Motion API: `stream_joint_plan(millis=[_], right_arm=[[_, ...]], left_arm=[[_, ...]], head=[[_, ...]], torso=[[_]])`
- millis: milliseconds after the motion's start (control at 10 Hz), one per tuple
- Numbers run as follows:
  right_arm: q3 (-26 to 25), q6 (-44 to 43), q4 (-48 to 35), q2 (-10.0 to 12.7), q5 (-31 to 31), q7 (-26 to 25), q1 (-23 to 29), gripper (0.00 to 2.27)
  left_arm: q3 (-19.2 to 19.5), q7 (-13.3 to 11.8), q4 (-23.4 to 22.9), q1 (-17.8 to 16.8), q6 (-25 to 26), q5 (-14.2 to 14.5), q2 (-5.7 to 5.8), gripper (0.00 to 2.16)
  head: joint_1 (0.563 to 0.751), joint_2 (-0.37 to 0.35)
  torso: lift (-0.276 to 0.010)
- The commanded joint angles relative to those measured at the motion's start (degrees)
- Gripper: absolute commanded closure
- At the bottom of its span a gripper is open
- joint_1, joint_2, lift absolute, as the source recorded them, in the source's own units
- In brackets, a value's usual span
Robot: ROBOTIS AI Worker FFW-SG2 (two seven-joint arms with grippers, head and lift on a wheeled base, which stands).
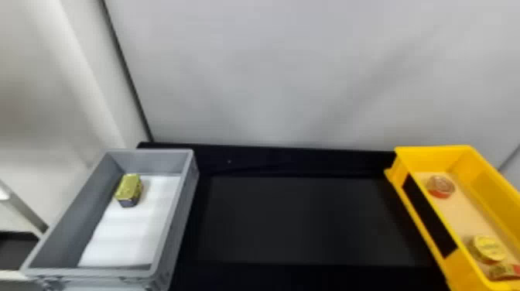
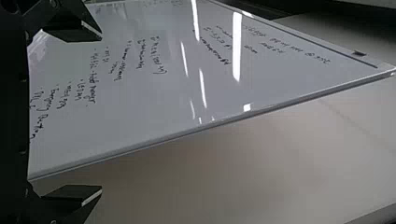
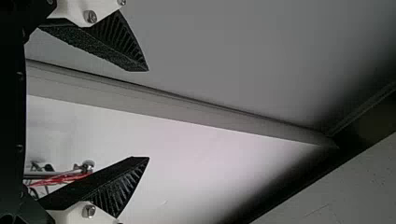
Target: Pick up the round yellow can and place it in the yellow rectangular box
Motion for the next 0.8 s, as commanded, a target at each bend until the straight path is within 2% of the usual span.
stream_joint_plan(millis=[0,300,500,700], right_arm=[[-0.51,4.0,-3.44,-3.41,-1.03,-3.11,-0.03,0.12],[-0.51,12.97,-8.1,-3.24,-0.94,-4.7,-1.0,0.1],[-0.42,14.64,-8.28,-3.24,-3.05,-5.49,-2.67,0.12],[0.37,20.79,-8.45,-3.32,-3.84,-5.66,-5.57,0.19]], left_arm=[[0.05,0.04,-0.04,-0.08,0.0,-0.04,-0.15,0.12],[0.14,0.22,-0.21,-0.08,-0.09,-0.13,-0.15,0.12],[0.32,0.22,-0.39,0.0,-0.09,-0.13,-0.15,0.12],[1.02,0.22,-0.83,0.36,0.0,-0.13,-0.15,0.12]], head=[[0.694,0.014],[0.694,0.014],[0.694,0.014],[0.694,0.014]], torso=[[-0.09],[-0.09],[-0.09],[-0.09]])
